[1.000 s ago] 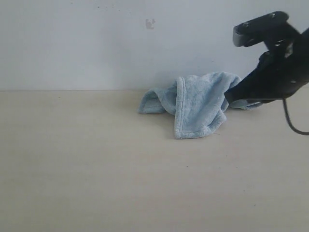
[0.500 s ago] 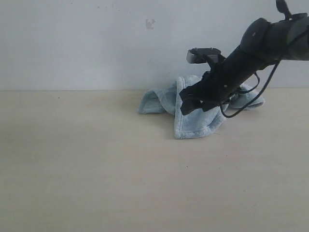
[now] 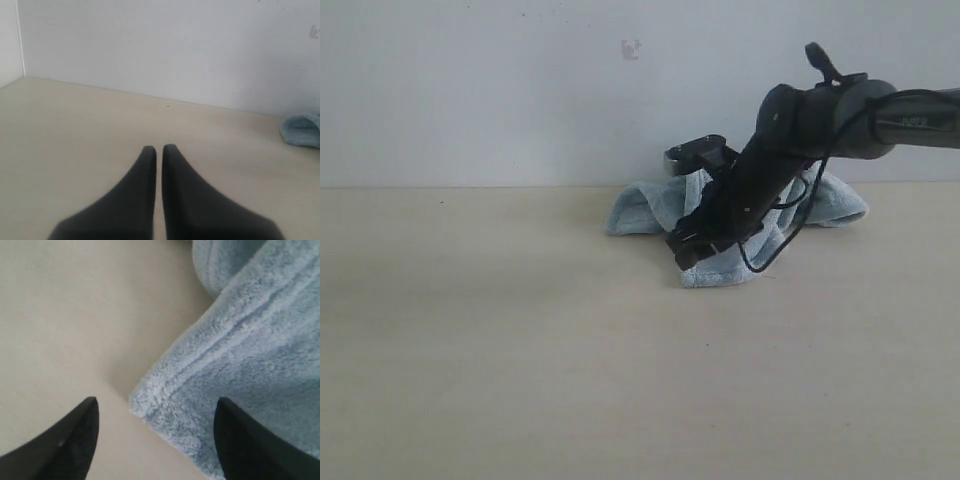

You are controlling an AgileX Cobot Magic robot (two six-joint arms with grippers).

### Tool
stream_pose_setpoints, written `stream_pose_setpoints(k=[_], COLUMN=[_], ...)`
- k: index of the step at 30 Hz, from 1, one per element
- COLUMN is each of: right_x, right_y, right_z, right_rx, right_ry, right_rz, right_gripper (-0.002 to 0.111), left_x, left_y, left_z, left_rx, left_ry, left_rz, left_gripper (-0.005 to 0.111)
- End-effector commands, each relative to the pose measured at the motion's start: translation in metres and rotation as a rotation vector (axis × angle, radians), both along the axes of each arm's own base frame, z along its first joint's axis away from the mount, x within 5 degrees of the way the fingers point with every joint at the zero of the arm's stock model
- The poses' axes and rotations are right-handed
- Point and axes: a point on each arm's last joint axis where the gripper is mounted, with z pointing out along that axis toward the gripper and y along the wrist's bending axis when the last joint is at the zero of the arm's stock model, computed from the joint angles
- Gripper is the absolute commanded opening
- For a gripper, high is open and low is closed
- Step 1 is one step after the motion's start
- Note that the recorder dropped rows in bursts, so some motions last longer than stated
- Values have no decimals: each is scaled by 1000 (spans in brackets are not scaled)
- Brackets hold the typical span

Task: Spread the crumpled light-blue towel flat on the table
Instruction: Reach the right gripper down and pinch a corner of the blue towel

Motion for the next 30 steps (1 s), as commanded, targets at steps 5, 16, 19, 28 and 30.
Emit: stream_pose_setpoints(k=[5,16,19,28,30], right_x=[2,1,-1,-33,-47], right_y=[13,9,8,-16,-30], right_z=[-21,-49,-44,56,73], right_rx=[-14,-75,-71,-101,-124], right_ry=[4,84,108,44,1], right_rz=[-12,-26,-52,-62,-94], right_gripper=[62,37,0,0,0], left_x=[0,0,0,0,0], left_y=[0,0,0,0,0], left_z=[0,0,0,0,0], left_rx=[1,1,1,1,1], left_ry=[-11,-11,-11,-11,-11], left_rz=[-3,-3,-3,-3,-3], left_gripper=[4,4,4,4,4])
